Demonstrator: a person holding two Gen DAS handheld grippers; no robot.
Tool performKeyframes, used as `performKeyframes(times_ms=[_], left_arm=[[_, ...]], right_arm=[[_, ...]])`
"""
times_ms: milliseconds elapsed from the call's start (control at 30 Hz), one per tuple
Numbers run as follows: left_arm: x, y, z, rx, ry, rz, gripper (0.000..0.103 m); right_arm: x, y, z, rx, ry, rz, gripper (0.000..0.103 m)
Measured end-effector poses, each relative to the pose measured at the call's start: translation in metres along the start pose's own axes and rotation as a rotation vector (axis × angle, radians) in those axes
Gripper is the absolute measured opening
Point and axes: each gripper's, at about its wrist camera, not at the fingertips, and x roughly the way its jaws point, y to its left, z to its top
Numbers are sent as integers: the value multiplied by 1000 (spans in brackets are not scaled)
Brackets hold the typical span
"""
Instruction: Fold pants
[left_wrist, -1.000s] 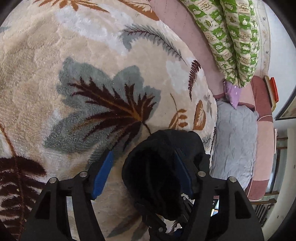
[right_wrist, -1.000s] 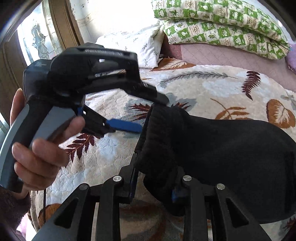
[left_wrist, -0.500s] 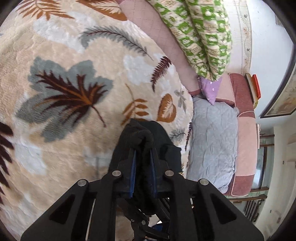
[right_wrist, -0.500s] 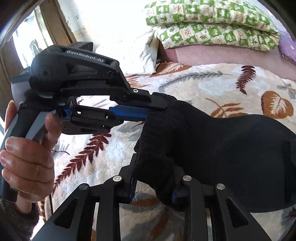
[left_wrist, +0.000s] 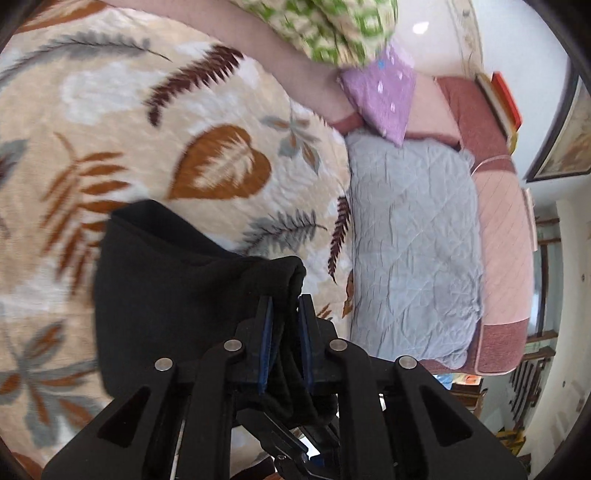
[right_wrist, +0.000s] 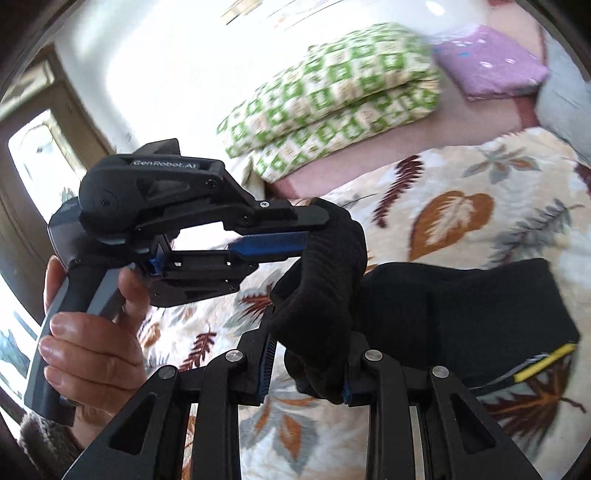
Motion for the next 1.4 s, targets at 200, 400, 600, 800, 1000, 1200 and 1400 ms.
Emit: performKeyframes(times_ms=[200,400,600,800,1000,1200,1400], left_arm=[[93,-36,6,57,99,128,12],[152,-34,8,46,168,232,12],[138,-40,9,24,166,182,12],[34,-39,1,115,10,151,36],[-27,26,-34,90,-114,264,57],[-10,77,-59,-18,-45,225,57],[11,91,-75,-28,1,209,57]], right_arm=[[-28,-86,9,164,-45,11,28],[-34,-170,-6,345,-46,55,27],[-30,-207,-26,489,-21,195,31],[-57,-210,-29,561,-16,278,47],[-113,-214,-6,521,-137,194,63],[-66,-173,46,326,63,89,69],[-16,-157,44,250,228,22,67]])
